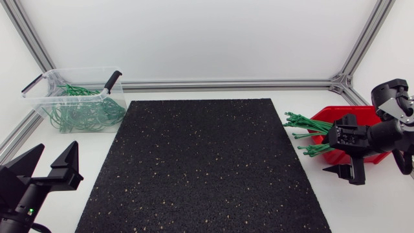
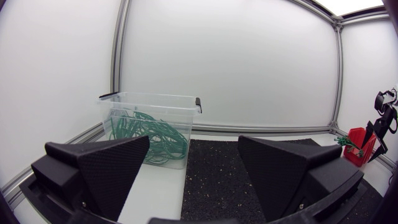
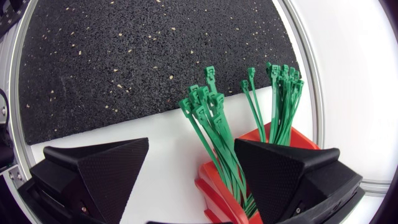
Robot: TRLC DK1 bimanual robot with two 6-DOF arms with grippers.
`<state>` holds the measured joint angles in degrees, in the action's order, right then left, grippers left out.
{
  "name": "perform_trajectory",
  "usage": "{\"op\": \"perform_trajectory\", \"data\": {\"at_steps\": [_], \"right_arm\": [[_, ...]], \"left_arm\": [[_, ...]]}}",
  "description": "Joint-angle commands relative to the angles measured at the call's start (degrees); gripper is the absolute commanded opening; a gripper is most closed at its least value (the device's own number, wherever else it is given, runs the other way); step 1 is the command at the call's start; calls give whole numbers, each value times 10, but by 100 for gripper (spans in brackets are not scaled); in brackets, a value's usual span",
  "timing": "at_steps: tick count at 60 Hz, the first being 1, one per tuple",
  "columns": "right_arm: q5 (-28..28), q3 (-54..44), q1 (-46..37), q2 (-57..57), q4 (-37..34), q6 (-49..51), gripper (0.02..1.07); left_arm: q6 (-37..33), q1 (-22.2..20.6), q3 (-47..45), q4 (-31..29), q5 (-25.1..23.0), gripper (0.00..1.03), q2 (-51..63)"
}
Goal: Take a green cable tie from the red box, thread the tail through the head to close it, then place it in the transparent bin on the left.
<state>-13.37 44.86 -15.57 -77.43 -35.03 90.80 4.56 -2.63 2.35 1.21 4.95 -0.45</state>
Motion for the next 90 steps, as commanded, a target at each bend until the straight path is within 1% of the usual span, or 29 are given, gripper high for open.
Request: {"op": "perform_trajectory", "data": {"at_steps": [1, 7, 20, 26, 34, 41, 52, 63, 67, 70, 72, 76, 80, 84, 90], "right_arm": [[4, -12, -10, 31, -22, 30, 102], [4, -18, -15, 55, -49, 53, 102], [19, -35, 5, 44, -50, 58, 102], [36, -44, 22, 24, -33, 53, 102], [42, -40, 39, -11, -4, 41, 102], [52, -35, 50, -33, 35, 27, 102], [57, -18, 62, -37, 43, 16, 102], [95, -32, 63, -36, 60, 17, 101], [109, -49, 63, -30, 89, 18, 96], [114, -62, 63, -25, 113, 19, 95], [118, -72, 65, -19, 124, 20, 93], [119, -82, 69, -11, 129, 19, 86], [120, -94, 74, 5, 130, 18, 78], [122, -111, 82, 22, 145, 16, 70], [127, -145, 95, 53, 186, 10, 48]], "left_arm": [[8, 7, -23, -10, 1, 99, -1], [8, 11, -23, -12, 1, 99, 1], [8, 11, -23, -12, -6, 99, 1], [8, 11, -23, -12, -6, 99, 0], [8, 11, -23, -13, -8, 99, -1], [8, 11, -23, -13, -9, 99, -1], [8, 9, -23, -13, -10, 99, -1], [8, 11, -23, -13, -10, 99, -1], [8, 11, -23, -13, -10, 99, -1], [8, 9, -23, -13, -10, 99, -1], [8, 9, -23, -13, -10, 99, -1], [8, 9, -23, -13, -10, 99, -1], [8, 9, -23, -13, -10, 99, -1], [8, 11, -23, -13, -10, 99, -1], [8, 11, -23, -14, -10, 99, -1]]}}
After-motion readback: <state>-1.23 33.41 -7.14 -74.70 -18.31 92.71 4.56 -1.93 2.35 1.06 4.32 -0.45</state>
